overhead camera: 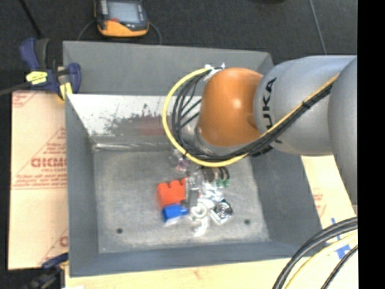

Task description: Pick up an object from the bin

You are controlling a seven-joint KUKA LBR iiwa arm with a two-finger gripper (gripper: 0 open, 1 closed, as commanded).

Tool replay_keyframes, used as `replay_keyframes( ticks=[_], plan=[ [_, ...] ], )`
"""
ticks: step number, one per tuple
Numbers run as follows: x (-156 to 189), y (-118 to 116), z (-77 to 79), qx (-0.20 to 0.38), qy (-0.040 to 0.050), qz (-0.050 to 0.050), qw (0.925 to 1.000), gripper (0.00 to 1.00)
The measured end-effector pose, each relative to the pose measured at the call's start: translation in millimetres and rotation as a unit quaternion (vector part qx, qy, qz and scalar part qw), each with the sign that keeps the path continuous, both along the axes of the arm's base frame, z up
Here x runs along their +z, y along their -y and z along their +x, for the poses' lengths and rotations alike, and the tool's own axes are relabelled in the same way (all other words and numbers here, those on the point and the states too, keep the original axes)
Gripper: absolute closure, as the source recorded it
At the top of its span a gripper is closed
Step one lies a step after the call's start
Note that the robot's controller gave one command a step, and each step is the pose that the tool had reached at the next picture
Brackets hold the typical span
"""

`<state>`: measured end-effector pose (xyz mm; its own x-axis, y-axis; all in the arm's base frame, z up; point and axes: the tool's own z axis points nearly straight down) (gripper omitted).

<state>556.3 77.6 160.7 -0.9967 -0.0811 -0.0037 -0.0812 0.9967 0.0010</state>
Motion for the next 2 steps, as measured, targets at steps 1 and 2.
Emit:
replay_keyframes(
  ticks=[1, 2],
  plan=[
    [-81.0, 15.4, 10.4, 0.029, -0.0033, -0.001, 0.9996, 0.00],
    [-76.0, 14.3, 12.4, 0.029, 0.0009, -0.001, 0.9996, 1.00]
  ],
)
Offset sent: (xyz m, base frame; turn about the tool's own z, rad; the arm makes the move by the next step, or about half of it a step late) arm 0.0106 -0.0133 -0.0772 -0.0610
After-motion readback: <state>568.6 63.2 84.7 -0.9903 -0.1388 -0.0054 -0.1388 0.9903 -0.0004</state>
